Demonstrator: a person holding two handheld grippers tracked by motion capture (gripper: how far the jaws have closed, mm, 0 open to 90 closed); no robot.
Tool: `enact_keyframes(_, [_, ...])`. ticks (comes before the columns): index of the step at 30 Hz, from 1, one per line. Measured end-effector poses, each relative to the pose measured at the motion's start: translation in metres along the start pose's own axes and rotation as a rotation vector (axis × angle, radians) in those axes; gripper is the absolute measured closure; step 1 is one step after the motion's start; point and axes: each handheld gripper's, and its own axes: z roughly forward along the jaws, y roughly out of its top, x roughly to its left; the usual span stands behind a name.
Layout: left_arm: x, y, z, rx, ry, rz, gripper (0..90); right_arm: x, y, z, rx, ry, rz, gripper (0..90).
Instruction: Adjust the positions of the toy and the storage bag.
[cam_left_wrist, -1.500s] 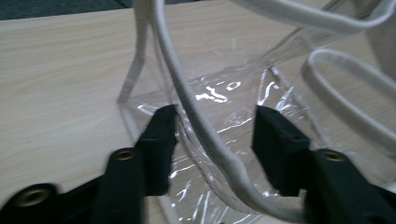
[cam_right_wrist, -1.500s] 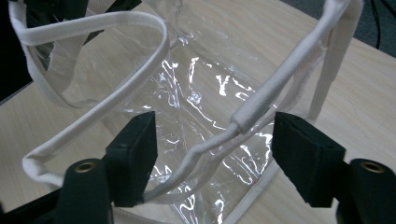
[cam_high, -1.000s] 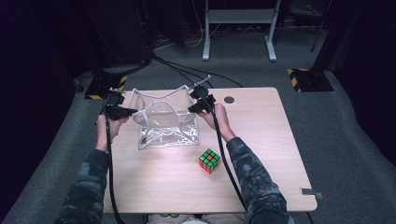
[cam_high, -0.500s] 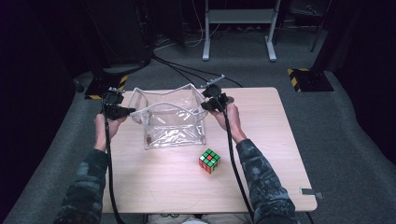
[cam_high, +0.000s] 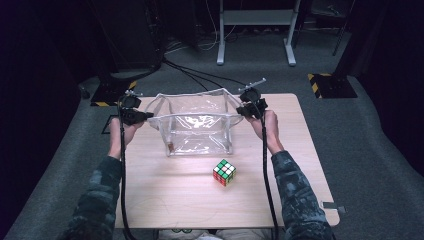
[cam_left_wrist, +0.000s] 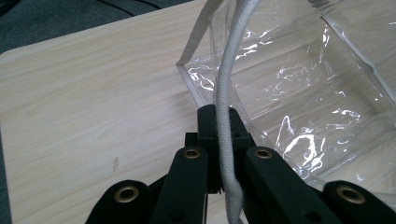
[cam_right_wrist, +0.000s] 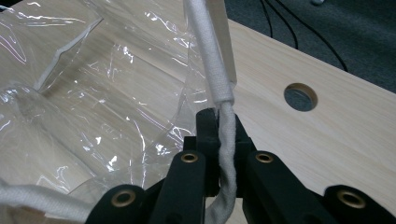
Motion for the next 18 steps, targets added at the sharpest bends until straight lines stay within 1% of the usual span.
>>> enact_keyframes(2, [-0.005, 0.003, 0.002, -0.004, -0.006, 0.007, 89.4, -0.004, -0.002, -0.005, -0.005, -0.012, 0.0, 88.2])
enact_keyframes(3, [-0.006, 0.004, 0.002, -0.003, -0.007, 0.013, 89.4, -0.006, -0.003, -0.008, -0.01, -0.02, 0.008, 88.2])
enact_keyframes(4, [-0.009, 0.005, 0.002, -0.003, -0.011, 0.012, 89.4, -0.007, -0.003, -0.009, -0.008, -0.021, 0.007, 88.3])
enact_keyframes(7, [-0.012, 0.008, 0.001, -0.004, -0.017, 0.028, 89.4, -0.013, -0.006, -0.015, -0.006, -0.028, 0.023, 88.2])
enact_keyframes(8, [-0.014, 0.009, 0.001, -0.007, -0.018, 0.025, 89.4, -0.014, -0.007, -0.015, -0.01, -0.031, 0.02, 88.3])
enact_keyframes(11, [-0.018, 0.011, 0.0, -0.004, -0.018, 0.035, 89.4, -0.019, -0.009, -0.02, -0.009, -0.039, 0.028, 88.3])
enact_keyframes(14, [-0.021, 0.013, 0.002, 0.002, -0.022, 0.041, 89.4, -0.023, -0.011, -0.022, 0.001, -0.047, 0.026, 88.3])
enact_keyframes(18, [-0.026, 0.016, 0.004, 0.001, -0.026, 0.058, 89.4, -0.028, -0.012, -0.025, 0.007, -0.066, 0.026, 88.2])
